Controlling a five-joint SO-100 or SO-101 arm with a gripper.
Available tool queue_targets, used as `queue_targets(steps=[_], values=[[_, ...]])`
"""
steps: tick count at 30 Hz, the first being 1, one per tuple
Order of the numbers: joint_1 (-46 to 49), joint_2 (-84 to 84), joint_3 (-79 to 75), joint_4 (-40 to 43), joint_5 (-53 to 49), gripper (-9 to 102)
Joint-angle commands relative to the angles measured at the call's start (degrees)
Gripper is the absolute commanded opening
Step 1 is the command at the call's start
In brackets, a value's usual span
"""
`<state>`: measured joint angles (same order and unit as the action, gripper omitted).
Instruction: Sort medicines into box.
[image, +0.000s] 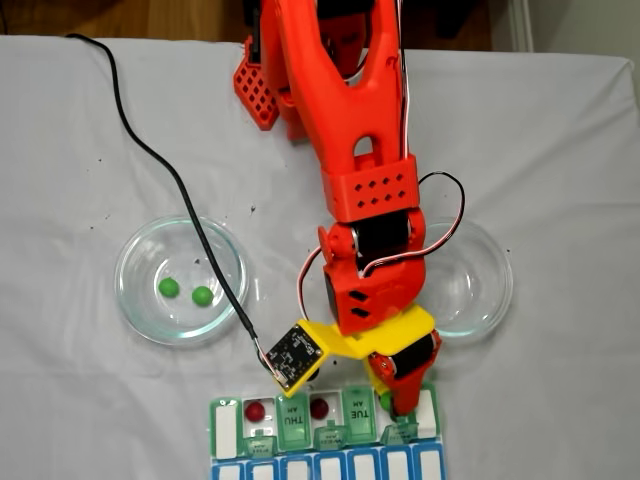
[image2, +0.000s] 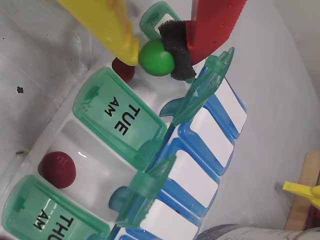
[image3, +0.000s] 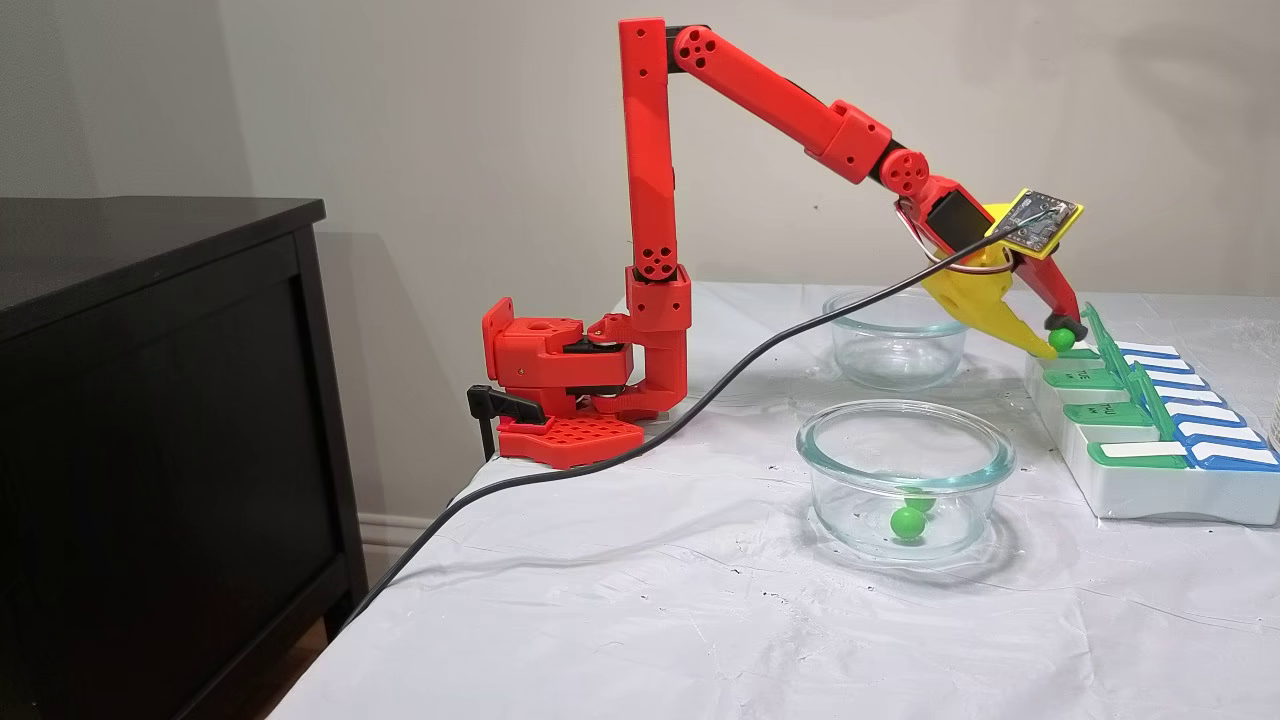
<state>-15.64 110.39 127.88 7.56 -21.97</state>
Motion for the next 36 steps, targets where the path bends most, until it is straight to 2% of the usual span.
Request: queue_targets(steps=[1, 5, 7, 13, 18, 19, 21, 23, 30, 36], values=[[-0.88, 1.41, -5.8, -3.08, -1.23, 4], [-0.62, 1.41, -5.54, -2.81, -0.44, 19], [-0.62, 1.76, -4.92, -3.34, -0.62, 23], [-0.53, 4.66, -3.25, -2.99, 0.09, 27], [1.23, 9.93, -3.52, 1.58, 1.93, 20], [1.85, 11.43, -3.96, 3.69, 2.72, 18], [2.99, 14.59, -4.92, 8.7, 3.52, 6], [4.04, 18.72, -5.62, 14.33, 3.78, 1], [9.84, 26.63, -13.62, 35.95, 2.46, 0], [17.4, 26.28, -23.38, 56.95, -7.91, 0]])
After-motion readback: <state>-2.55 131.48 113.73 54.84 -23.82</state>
